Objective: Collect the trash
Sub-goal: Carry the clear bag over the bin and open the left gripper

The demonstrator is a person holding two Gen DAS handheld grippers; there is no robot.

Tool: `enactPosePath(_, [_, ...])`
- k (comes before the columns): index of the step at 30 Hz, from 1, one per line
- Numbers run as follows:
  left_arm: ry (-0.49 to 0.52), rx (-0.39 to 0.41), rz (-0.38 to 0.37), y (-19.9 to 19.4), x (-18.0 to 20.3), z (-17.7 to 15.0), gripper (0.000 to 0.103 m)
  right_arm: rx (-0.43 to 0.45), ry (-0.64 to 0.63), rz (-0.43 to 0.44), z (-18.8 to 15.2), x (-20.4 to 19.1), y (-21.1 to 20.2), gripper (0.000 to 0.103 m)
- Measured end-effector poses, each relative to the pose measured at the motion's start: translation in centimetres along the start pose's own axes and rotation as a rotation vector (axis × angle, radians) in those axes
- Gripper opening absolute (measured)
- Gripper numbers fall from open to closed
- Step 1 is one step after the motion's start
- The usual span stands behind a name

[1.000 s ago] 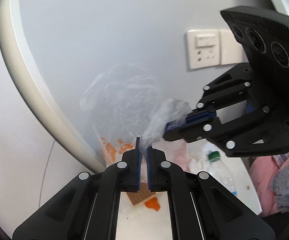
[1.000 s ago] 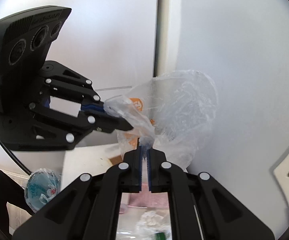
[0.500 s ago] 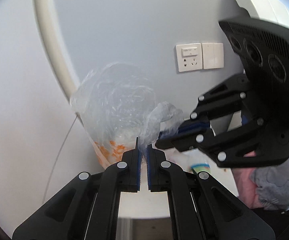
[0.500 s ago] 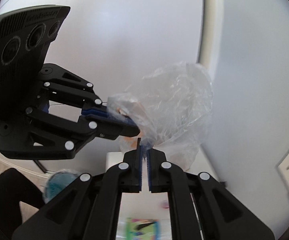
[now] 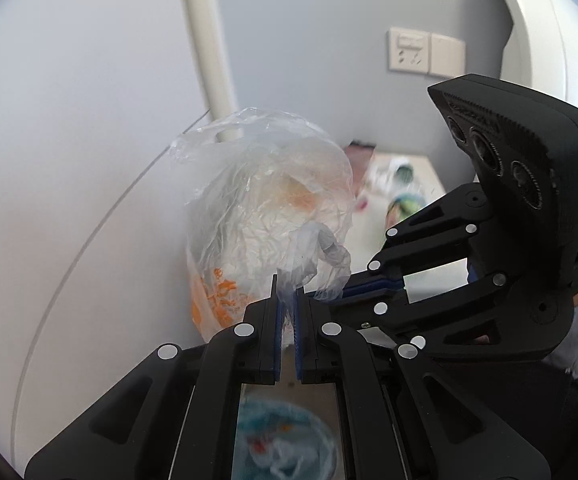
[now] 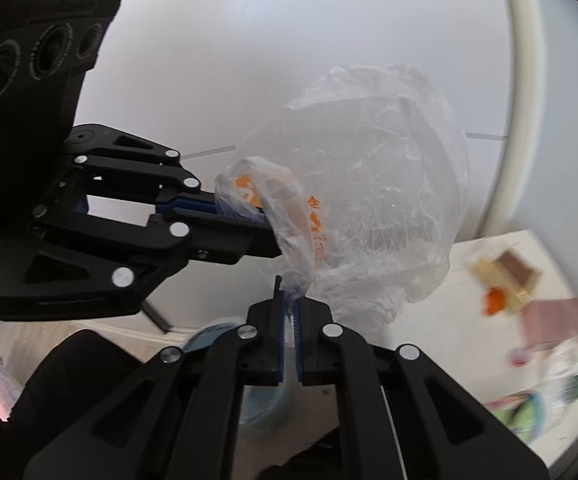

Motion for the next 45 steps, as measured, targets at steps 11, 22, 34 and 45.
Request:
enactPosePath(11, [-0.250,-0.077,0.043,-0.3,-4.1,-12.8,0.003,-0.176,-0.024,0.119,-4.6,-7.1,9.5,0.006])
enactPosePath(22, [-0.447,-0.167,0.047,2.5,-6.5,-22.1,0.003,-0.317,-0.018,0.148,-8.3,-12.2,15.3,0.006])
enactPosePath(34, [-0.587,-0.284,0.004,8.6,-8.4,-29.0,0.003,-0.484,-0.060,0.169,-13.6,-14.3,23.8,0.006])
enactPosePath(45, [-0.664,-0.394,-0.048,14.4,-9.9,-33.7,0.003,-0.594,-0.106,0.168,-16.9,-14.4,27.7,0.006])
Point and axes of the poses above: each gripper's, at about its wrist camera, not at the fingertips, and y roughly the way its jaws point, x to its right, z to its top, the point moved 6 cm from there along y, roughly the way its jaws point, and after that the axes turned 9 degrees about -z, right-handed, at the moved point
